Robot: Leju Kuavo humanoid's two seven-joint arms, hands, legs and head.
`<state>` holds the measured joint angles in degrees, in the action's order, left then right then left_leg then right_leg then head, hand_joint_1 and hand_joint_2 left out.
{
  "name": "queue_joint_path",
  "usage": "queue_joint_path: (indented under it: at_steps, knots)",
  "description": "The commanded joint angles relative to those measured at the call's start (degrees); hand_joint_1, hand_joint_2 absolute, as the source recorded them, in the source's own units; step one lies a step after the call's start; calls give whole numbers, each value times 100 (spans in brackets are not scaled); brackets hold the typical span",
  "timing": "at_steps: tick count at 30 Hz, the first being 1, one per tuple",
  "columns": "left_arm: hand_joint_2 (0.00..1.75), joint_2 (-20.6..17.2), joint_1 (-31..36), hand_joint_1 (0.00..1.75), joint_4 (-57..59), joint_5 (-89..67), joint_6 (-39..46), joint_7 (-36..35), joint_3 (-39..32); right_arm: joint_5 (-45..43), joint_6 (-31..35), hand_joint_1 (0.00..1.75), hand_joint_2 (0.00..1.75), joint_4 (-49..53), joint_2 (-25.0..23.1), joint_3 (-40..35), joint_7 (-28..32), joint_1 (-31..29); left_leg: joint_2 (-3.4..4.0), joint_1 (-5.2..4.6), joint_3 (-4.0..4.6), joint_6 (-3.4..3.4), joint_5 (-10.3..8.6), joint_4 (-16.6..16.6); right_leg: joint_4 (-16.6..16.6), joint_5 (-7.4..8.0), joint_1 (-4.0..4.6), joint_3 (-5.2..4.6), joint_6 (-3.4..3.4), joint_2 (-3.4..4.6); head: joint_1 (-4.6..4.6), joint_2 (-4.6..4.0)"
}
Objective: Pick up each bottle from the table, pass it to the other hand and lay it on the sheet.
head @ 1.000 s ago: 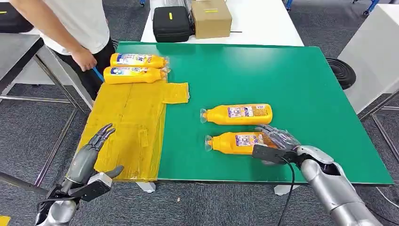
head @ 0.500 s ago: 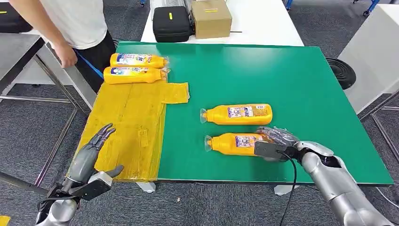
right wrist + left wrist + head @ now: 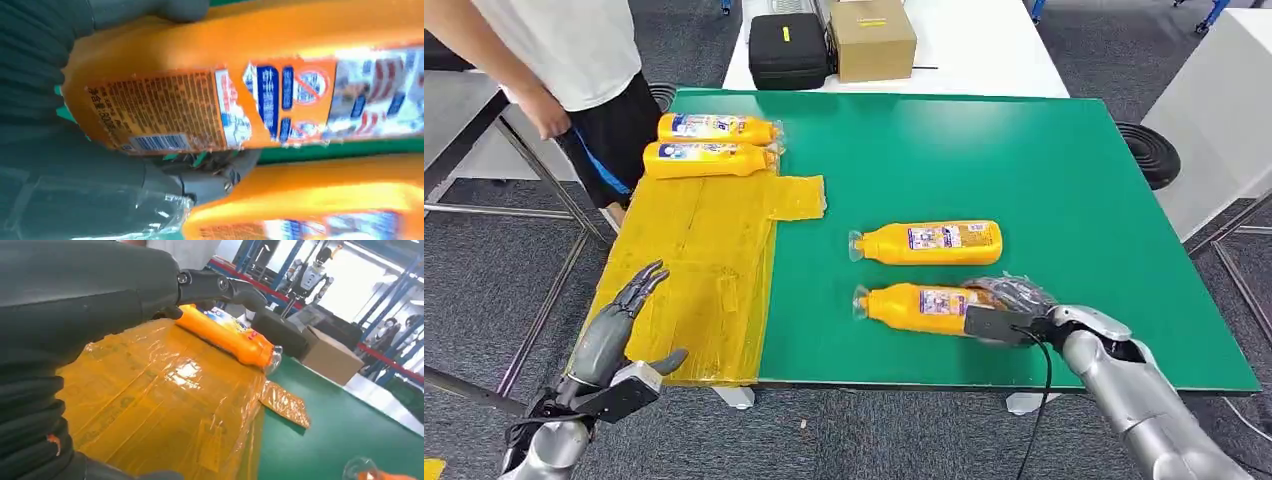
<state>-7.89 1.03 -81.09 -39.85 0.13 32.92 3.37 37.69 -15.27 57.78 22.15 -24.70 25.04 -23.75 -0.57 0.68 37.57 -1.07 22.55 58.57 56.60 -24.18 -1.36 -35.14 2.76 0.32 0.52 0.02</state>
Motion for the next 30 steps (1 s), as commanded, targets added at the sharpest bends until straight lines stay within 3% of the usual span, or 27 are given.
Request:
queue_joint_path:
  at_steps: [1,5,8,13,15,22,30]
  knots:
    - [175,761,30,0,61,1563,-466,-274,-567,-654,1052,175,175,1105,-1942,1147,641,809,21,4,-30,5,11,-10,-11,-5,8,22,-17,15,2,0]
    - [175,929,163,0,210,2564,-909,-523,-636,-776,1094,175,175,1312,-2221,1275,710,922,14,12,-33,6,15,-4,-4,-13,14,27,-22,4,2,0]
    - [175,876,265,0,426,3607,-1506,-721,-459,-1033,1090,175,175,1396,-2591,1502,1096,1034,7,10,-34,8,15,-4,-3,-15,10,26,-20,-3,7,0]
    - [175,881,285,0,473,3614,-1500,-720,-402,-1010,1111,175,175,1389,-2620,1484,1113,1053,1,9,-12,6,6,-4,-3,-9,2,6,-11,-1,0,0]
    - [175,848,336,0,580,4178,-1944,-805,-292,-1006,1180,175,175,1332,-2715,1555,1222,1040,2,9,-25,6,11,-5,-4,-12,3,19,-16,-3,2,0]
    - [175,846,978,0,1523,5737,-3220,-1008,684,-1215,971,175,175,63,-3146,1355,1496,638,-7,5,-25,8,2,-10,-8,-7,4,19,-14,-11,5,0]
    - [175,932,1309,0,1784,5857,-3392,-1038,1094,-1274,988,175,175,-538,-3234,1000,1496,412,2,5,-20,5,5,-6,-6,-7,3,14,-12,-2,0,0]
